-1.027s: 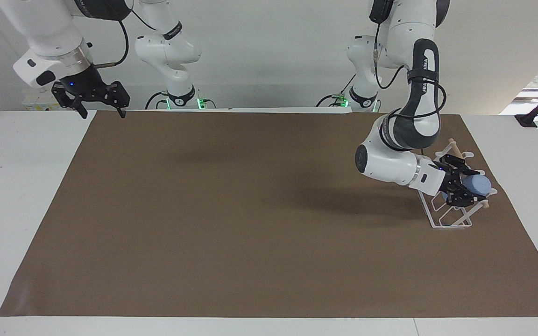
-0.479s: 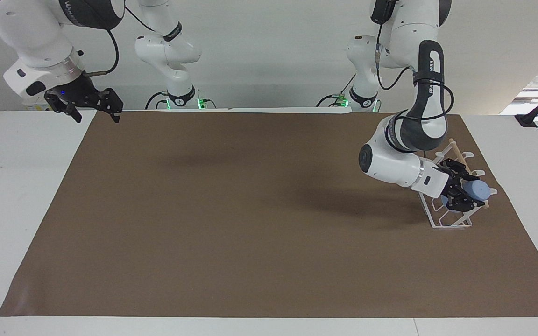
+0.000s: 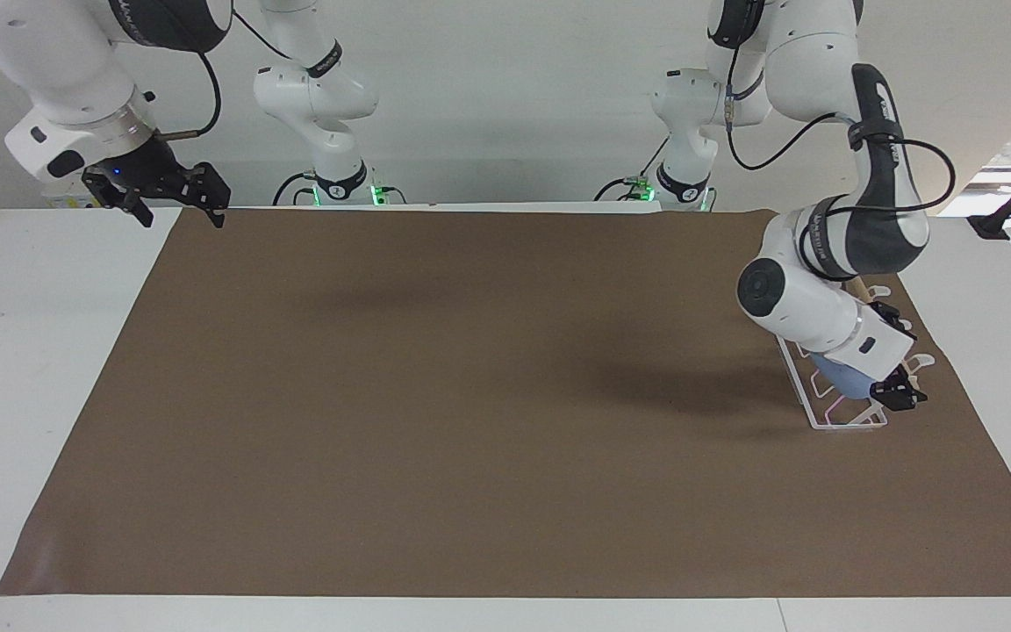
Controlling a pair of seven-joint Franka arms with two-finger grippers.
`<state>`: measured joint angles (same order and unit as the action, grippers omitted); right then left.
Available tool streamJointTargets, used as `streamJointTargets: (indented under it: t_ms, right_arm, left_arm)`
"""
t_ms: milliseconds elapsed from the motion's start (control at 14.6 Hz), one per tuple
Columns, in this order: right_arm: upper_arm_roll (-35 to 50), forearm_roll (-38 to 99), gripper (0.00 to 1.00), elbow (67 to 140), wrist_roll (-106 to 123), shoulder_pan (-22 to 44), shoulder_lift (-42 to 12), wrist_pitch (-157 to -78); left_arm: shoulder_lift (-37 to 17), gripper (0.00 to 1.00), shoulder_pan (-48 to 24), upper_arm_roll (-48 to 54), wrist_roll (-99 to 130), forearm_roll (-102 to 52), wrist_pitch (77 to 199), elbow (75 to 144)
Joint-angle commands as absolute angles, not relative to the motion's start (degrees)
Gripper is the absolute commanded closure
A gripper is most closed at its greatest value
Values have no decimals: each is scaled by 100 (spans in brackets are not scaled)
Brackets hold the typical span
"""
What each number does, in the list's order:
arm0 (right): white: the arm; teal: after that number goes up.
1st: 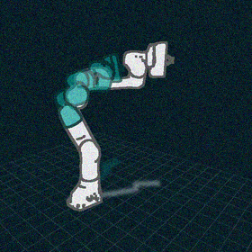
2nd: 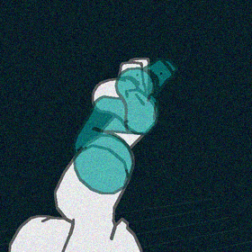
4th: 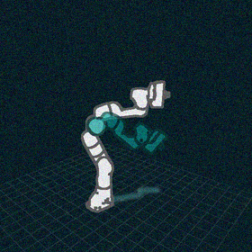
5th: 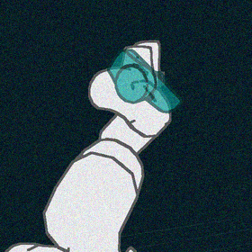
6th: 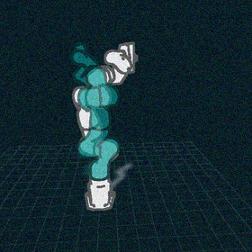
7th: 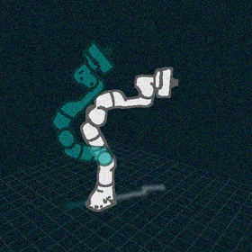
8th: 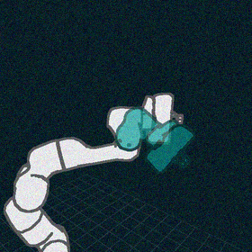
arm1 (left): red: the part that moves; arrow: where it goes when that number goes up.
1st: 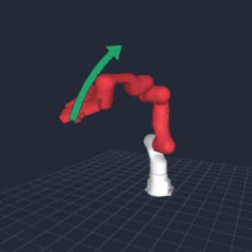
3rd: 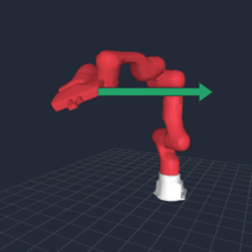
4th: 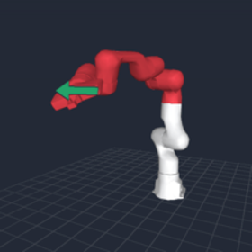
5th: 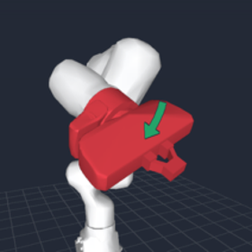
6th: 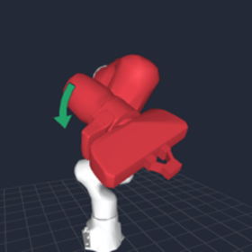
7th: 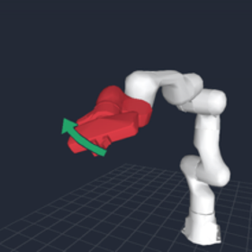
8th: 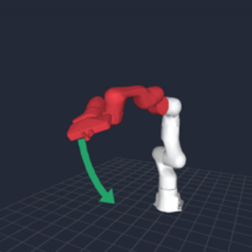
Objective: Hang cup on cup holder
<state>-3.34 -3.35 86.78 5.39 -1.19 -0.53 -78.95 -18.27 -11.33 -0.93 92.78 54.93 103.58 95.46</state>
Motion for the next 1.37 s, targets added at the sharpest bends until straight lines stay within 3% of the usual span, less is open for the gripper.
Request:
streamJointTargets:
  t_ms: [0,342,753,1301]
  right_arm:
    - [-316,-325,1,8578,571,-185,-70,-7796]
    - [-308,-316,1,8578,580,-185,-62,-7796]
    - [-290,-316,1,8736,571,-123,123,-7805]
    - [-290,-316,1,8886,580,-132,176,-7805]
  left_arm:
    - [-1302,0,-801,-88,7642,4555,10459,9457]
    - [-889,0,-520,-105,5086,3019,10310,9448]
    - [-238,0,-281,-114,2842,899,9257,9457]
    - [-35,0,-351,-44,1091,114,8059,8974]
